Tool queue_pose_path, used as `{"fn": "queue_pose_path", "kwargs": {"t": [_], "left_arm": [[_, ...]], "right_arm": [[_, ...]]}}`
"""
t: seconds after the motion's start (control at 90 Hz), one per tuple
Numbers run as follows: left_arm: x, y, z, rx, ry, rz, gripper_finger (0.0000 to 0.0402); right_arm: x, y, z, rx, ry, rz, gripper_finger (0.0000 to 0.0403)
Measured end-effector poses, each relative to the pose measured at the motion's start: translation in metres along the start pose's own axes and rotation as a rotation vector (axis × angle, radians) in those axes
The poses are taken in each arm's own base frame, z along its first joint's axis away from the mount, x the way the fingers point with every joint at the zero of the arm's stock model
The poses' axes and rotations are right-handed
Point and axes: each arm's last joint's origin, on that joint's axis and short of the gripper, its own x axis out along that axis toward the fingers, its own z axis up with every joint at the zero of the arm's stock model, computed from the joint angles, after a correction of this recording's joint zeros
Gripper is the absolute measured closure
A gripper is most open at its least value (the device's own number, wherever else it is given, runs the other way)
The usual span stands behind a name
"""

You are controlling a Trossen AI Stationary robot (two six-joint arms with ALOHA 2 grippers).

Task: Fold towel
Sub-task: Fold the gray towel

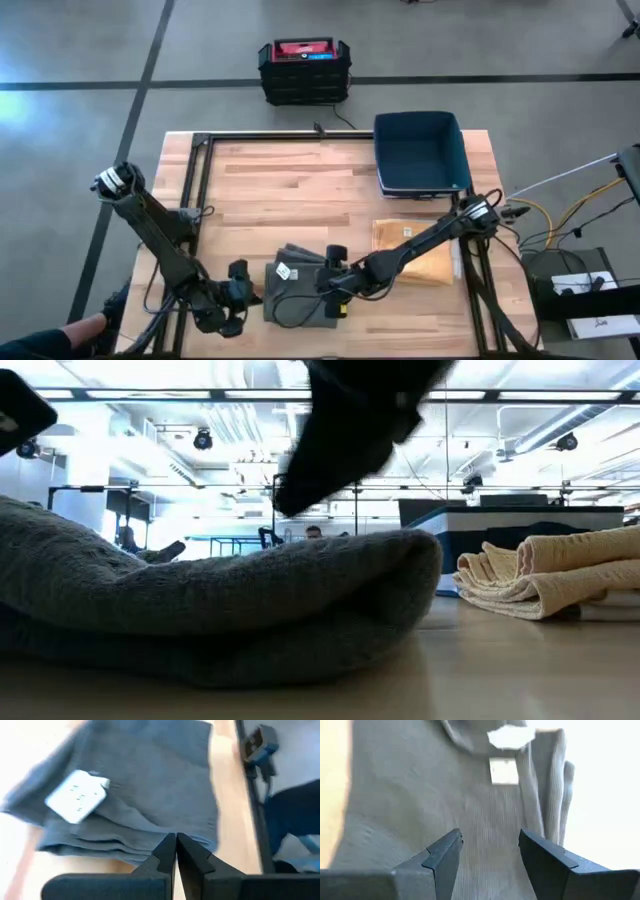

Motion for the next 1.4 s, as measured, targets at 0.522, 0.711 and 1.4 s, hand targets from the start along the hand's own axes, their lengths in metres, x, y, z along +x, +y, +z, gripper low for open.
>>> {"fn": "queue_pose_path", "kwargs": {"t": [0.522,0.711,1.4], "left_arm": [[0.017,0.011,-0.033,-0.076,0.051,0.063,0.0402],[0.024,0.005,-0.044,-0.097,0.031,0.002,0.0402],[0.048,-0.007,-0.055,0.042,0.012,-0.007,0.0402]], "right_arm": [[0.064,-0.043,-0.006,0.006,0.047,0.075,0.0218],[0.051,-0.037,0.002,-0.003,0.007,0.090,0.0217],[0.052,-0.038,0.002,-0.018,0.005,0.088,0.0217]]}}
